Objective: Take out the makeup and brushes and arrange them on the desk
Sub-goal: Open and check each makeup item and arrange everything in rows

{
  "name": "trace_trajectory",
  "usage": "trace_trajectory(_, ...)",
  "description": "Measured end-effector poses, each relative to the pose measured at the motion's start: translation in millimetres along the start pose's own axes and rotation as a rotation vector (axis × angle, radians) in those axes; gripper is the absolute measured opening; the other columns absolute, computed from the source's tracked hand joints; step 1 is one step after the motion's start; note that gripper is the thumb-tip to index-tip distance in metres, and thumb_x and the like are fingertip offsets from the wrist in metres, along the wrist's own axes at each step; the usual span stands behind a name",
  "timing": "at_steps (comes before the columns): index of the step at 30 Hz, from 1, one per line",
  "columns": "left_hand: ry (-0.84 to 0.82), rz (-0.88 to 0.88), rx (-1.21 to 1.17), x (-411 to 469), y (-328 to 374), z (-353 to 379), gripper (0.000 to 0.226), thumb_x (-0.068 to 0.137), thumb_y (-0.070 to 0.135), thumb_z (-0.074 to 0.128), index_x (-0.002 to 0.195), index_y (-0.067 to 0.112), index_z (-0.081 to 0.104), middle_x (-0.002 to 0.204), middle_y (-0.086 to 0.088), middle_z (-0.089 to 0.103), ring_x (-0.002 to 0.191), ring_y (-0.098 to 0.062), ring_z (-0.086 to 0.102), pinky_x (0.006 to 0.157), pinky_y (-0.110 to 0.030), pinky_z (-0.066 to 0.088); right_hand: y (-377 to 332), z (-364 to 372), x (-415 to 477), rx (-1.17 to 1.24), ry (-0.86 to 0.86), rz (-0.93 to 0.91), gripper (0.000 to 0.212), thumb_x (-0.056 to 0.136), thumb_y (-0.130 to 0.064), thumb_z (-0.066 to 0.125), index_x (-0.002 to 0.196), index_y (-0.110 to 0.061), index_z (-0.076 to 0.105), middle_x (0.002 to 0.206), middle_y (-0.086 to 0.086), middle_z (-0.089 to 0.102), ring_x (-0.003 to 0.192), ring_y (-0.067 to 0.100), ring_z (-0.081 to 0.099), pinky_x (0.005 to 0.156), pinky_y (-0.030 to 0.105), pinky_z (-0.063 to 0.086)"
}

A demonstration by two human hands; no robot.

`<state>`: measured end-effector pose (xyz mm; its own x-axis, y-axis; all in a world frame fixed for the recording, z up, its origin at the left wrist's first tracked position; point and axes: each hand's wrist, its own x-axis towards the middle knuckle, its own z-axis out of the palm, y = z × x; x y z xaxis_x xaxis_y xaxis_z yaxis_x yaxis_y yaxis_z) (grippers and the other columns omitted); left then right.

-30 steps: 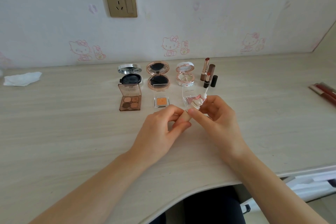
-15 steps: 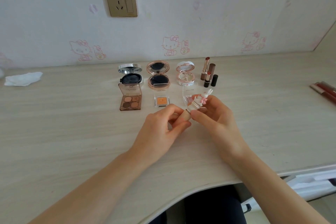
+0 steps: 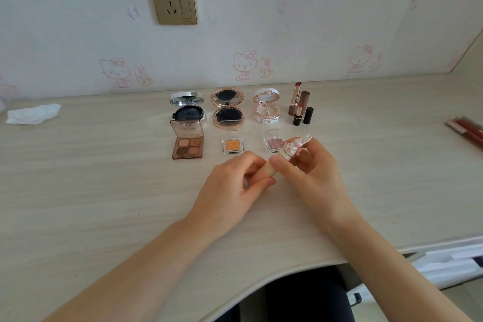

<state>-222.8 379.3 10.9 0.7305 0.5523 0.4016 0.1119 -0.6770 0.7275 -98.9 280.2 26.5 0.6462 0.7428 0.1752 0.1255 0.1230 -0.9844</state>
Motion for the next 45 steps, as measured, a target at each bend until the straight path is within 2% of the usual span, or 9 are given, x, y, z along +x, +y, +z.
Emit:
trace_trajectory(4,0.004,0.005,-0.008,0.2,-1.5,0.0,0.019,0.084,0.03,0.072,0.096,0.02,0.063,0.088,0.012,0.07,0.088,-0.005,0.067,0.077,-0.039,0.053,-1.9,-3.6,-1.6,0.091,-0.055,0.014,0.027,0.083,0.003,0.066,0.106,-0.008,0.056,0.095,0.007,0.073,0.09,0.02,0.069,0.079,0.027,0.054)
trace_trajectory(9,0.015,0.011,-0.004,0.2,-0.7,0.4,0.02,0.083,0.03,0.071,0.097,0.018,0.063,0.087,0.01,0.071,0.085,-0.006,0.067,0.075,-0.038,0.053,-0.3,-1.1,-1.5,0.022,-0.052,-0.007,0.032,0.077,-0.014,0.075,0.105,-0.013,0.06,0.1,0.006,0.069,0.089,0.015,0.066,0.08,0.03,0.054)
trace_trajectory(15,0.013,0.0,0.011,0.7,-0.4,-0.3,0.018,0.083,0.029,0.072,0.096,0.019,0.064,0.088,0.012,0.07,0.087,-0.004,0.067,0.076,-0.035,0.052,-1.2,-4.3,-1.8,0.109,-0.073,0.019,0.033,0.084,0.002,0.065,0.114,-0.01,0.057,0.1,0.005,0.072,0.095,0.015,0.068,0.082,0.025,0.053)
trace_trajectory(18,0.011,-0.011,0.006,0.8,-0.1,0.0,0.019,0.084,0.03,0.071,0.097,0.019,0.064,0.089,0.013,0.07,0.088,-0.003,0.067,0.077,-0.035,0.052,-0.9,-2.7,0.0,0.035,-0.041,0.018,0.026,0.082,-0.008,0.071,0.106,-0.011,0.062,0.1,0.006,0.071,0.093,0.014,0.066,0.082,0.026,0.051)
trace_trajectory(28,0.01,-0.004,0.044,0.5,-0.9,0.0,0.019,0.083,0.029,0.072,0.097,0.019,0.064,0.091,0.014,0.069,0.089,-0.005,0.065,0.078,-0.035,0.05,-3.6,-4.5,2.4,0.068,-0.011,0.052,0.027,0.081,-0.011,0.072,0.104,-0.016,0.06,0.097,0.001,0.073,0.095,0.017,0.068,0.091,0.035,0.052)
trace_trajectory(32,0.015,-0.003,0.056,1.3,-1.3,-0.7,0.018,0.083,0.03,0.072,0.096,0.021,0.064,0.09,0.014,0.069,0.089,-0.004,0.065,0.077,-0.035,0.05,-3.5,-5.7,1.4,0.169,-0.054,0.078,0.029,0.086,0.005,0.061,0.108,-0.01,0.05,0.099,0.005,0.074,0.099,0.017,0.068,0.09,0.029,0.051)
trace_trajectory(38,0.008,-0.005,0.05,0.6,-1.2,-0.3,0.018,0.083,0.03,0.072,0.096,0.021,0.063,0.091,0.014,0.069,0.09,-0.005,0.066,0.077,-0.037,0.051,-1.9,-4.0,2.9,0.108,0.005,0.058,0.034,0.081,-0.007,0.071,0.11,-0.013,0.054,0.095,0.001,0.072,0.09,0.019,0.067,0.094,0.046,0.051)
trace_trajectory(42,0.02,-0.012,0.051,0.9,-0.8,-0.5,0.018,0.082,0.03,0.072,0.095,0.021,0.063,0.089,0.014,0.069,0.088,-0.004,0.066,0.076,-0.037,0.051,-2.0,-5.6,1.4,0.215,-0.057,0.092,0.041,0.084,0.005,0.064,0.118,-0.014,0.05,0.103,0.008,0.072,0.1,0.024,0.067,0.096,0.042,0.05)
trace_trajectory(45,0.013,-0.023,0.055,0.9,-0.1,-0.3,0.019,0.082,0.031,0.072,0.096,0.021,0.063,0.09,0.014,0.069,0.089,-0.004,0.066,0.077,-0.036,0.051,-1.5,-3.5,3.2,0.15,-0.019,0.072,0.039,0.081,-0.007,0.071,0.116,-0.014,0.055,0.105,0.006,0.071,0.099,0.021,0.067,0.094,0.042,0.051)
